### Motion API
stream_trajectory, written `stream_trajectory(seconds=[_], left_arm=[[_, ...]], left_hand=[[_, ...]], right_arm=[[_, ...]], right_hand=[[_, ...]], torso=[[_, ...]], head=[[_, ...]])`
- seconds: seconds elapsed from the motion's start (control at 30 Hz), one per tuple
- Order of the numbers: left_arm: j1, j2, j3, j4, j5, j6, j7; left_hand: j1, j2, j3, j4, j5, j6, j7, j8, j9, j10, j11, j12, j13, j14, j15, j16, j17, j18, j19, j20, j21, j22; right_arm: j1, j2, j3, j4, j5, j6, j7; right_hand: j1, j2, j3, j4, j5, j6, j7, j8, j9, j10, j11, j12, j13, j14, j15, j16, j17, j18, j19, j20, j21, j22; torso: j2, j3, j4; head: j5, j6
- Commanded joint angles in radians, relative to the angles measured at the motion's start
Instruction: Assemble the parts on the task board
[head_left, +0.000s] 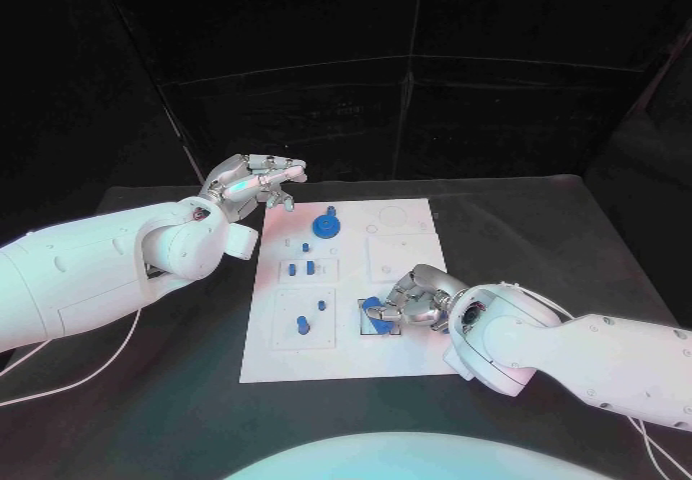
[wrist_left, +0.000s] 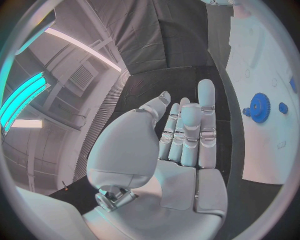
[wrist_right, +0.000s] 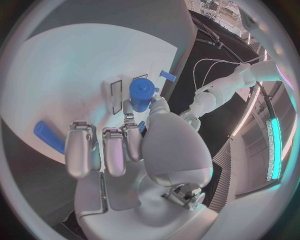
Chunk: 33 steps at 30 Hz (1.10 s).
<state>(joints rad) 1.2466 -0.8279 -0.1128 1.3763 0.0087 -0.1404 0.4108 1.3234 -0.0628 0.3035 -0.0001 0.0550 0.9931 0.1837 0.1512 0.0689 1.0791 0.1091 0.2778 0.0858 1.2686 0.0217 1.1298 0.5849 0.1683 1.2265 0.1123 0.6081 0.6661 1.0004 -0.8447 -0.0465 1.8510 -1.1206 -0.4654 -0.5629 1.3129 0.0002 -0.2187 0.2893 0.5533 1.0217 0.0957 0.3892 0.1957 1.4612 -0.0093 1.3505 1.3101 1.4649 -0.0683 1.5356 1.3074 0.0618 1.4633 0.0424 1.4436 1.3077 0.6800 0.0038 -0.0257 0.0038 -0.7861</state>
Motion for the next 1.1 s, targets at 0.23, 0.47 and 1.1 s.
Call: stream_trajectory(seconds=[0.23,0.47,1.1], left_arm=[[0.002,0.001,0.001,0.001,-0.002,0.013,0.002],[0.002,0.002,0.001,-0.001,-0.002,0.013,0.001],[0.001,0.004,0.000,-0.006,-0.002,0.017,-0.001]], left_hand=[[0.010,0.003,-0.007,0.000,-0.004,-0.006,-0.002,0.004,-0.001,-0.007,-0.003,0.003,0.001,-0.006,-0.002,-0.003,-0.001,0.013,0.004,0.006,-0.005,-0.001],[0.010,0.003,-0.007,0.000,-0.004,-0.006,-0.002,0.004,-0.001,-0.007,-0.003,0.003,0.001,-0.006,-0.002,-0.003,-0.001,0.013,0.004,0.006,-0.005,-0.001],[0.010,0.003,-0.008,0.000,-0.004,-0.007,-0.001,0.005,-0.001,-0.009,-0.002,0.004,0.001,-0.007,-0.001,-0.004,-0.002,0.013,0.003,0.006,-0.006,-0.001]], right_arm=[[-0.002,0.002,-0.002,-0.001,-0.026,0.004,-0.016],[-0.002,0.004,-0.002,-0.006,-0.039,-0.019,-0.011],[-0.002,-0.021,-0.002,0.020,-0.066,0.040,0.038]], right_hand=[[-0.028,0.003,-0.020,-0.001,-0.062,0.040,-0.036,0.008,0.017,0.001,-0.007,-0.001,0.046,0.090,-0.011,0.001,0.188,-0.010,0.003,-0.011,0.004,0.024],[-0.153,-0.020,-0.065,0.005,-0.391,0.022,-0.032,0.011,0.041,-0.018,-0.005,-0.043,0.018,0.086,-0.008,-0.011,0.167,-0.008,-0.003,-0.010,-0.003,0.013],[-0.172,-0.032,0.103,-0.052,-0.280,-0.011,-0.032,0.035,0.098,-0.025,-0.002,-0.076,0.008,0.086,-0.009,-0.015,0.166,-0.007,-0.004,-0.008,-0.007,0.012]], torso=[[0.000,0.0001,-0.0002],[0.001,-0.0001,0.0012],[-0.002,0.0005,-0.0005]], head=[[0.001,0.002],[0.001,0.003],[0.000,0.007]])
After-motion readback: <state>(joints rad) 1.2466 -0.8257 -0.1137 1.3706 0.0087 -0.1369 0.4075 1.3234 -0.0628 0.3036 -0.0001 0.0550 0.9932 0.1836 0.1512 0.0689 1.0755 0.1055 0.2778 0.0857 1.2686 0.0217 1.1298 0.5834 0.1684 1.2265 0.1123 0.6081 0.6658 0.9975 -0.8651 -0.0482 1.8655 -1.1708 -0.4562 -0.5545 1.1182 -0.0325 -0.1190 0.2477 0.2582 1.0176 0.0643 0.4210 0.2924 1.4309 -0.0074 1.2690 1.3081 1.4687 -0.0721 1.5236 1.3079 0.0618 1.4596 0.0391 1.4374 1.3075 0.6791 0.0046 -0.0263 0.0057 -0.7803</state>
